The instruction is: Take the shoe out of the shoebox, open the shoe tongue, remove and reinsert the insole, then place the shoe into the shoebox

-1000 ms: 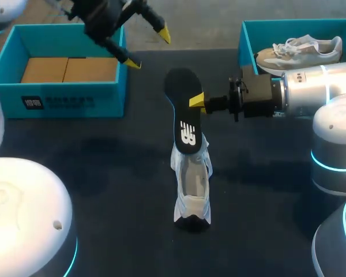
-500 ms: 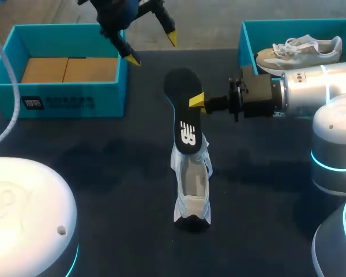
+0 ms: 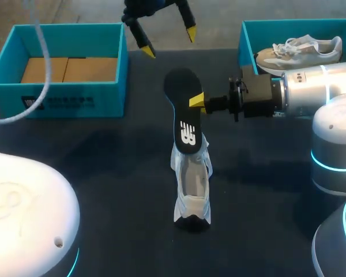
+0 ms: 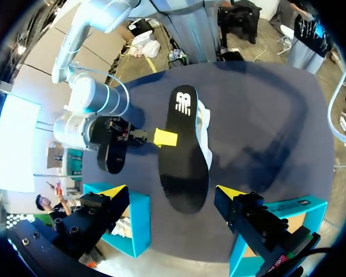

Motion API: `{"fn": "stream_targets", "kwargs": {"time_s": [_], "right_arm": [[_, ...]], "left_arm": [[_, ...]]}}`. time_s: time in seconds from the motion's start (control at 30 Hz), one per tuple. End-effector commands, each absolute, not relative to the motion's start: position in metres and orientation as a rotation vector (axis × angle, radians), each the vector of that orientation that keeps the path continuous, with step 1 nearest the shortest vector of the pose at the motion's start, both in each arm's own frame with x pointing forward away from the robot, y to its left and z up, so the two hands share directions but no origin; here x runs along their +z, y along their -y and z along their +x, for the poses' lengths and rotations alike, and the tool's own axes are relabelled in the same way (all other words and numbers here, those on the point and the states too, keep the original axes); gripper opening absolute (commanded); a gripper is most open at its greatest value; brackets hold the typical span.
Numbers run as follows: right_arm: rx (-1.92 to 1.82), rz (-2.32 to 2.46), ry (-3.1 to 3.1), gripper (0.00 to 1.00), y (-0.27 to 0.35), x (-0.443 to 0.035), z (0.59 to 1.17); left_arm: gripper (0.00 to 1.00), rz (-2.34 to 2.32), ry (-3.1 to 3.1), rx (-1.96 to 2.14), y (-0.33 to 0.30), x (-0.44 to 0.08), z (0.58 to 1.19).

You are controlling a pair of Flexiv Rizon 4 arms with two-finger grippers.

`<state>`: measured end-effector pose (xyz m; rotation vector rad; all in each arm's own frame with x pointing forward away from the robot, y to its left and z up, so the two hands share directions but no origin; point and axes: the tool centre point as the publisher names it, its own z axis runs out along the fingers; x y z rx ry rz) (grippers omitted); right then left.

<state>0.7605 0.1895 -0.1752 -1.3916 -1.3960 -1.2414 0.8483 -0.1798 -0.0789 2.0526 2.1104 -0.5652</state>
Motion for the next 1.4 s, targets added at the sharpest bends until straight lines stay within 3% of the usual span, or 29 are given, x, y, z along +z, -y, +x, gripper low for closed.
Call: {"fn": "stream_targets", "kwargs": {"time_s": [0.03,1.4], "right_arm": [[-1.242,-1.393,1.396,0.00,-0.191,-0.175,0.760],[-1.242,-1.393,1.396,0.00,-0.191,-0.175,0.760]], "left_arm": [[1.00,2.210,-2.216,-0.407,0.192,-0.079,0.856],[1.00,2.303,-2.341,-0.265,0.202,-0.095,0.852]]}}
